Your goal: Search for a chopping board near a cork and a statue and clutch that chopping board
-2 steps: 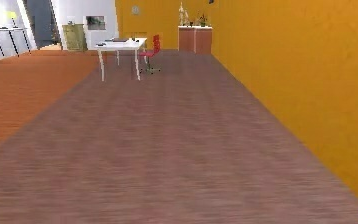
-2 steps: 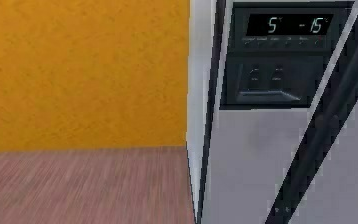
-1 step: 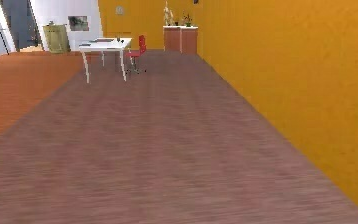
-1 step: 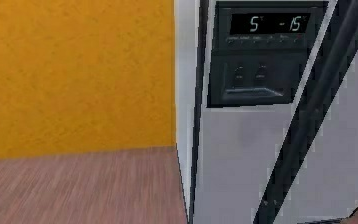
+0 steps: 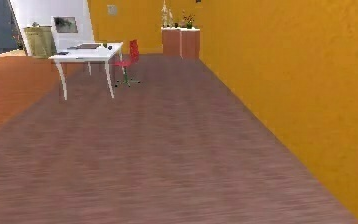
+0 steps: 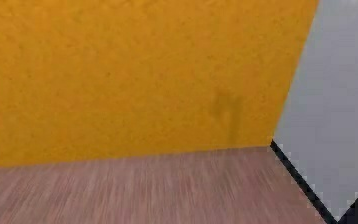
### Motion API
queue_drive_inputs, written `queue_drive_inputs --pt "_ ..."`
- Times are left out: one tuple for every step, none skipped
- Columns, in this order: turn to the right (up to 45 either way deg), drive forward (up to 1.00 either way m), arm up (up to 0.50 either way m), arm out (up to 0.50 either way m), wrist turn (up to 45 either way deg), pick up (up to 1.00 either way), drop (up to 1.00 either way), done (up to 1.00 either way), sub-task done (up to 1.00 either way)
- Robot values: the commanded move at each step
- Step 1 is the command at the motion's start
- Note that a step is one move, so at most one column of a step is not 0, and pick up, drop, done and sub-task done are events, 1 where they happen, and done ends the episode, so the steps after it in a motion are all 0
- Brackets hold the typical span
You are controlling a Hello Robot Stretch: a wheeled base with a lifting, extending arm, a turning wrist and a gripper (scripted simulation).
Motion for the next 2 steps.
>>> queue_drive_inputs --pt "0.0 1.00 0.00 0.00 0.0 0.00 0.00 0.00 0.00" --pt "0.0 1.00 0.00 0.00 0.0 0.00 0.00 0.00 0.00"
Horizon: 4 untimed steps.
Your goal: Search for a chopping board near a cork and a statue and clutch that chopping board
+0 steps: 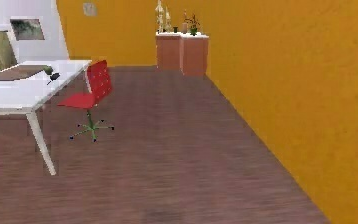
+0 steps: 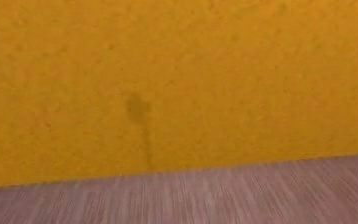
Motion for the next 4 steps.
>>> queue_drive_inputs --pt "0.0 1.00 0.00 0.00 0.0 0.00 0.00 0.00 0.00" --pt "-3.0 0.00 0.00 0.00 0.0 0.00 0.00 0.00 0.00" --pt "0.0 1.00 0.00 0.00 0.0 0.00 0.00 0.00 0.00" --pt "3.0 0.00 0.00 0.00 0.0 0.00 0.00 0.00 0.00"
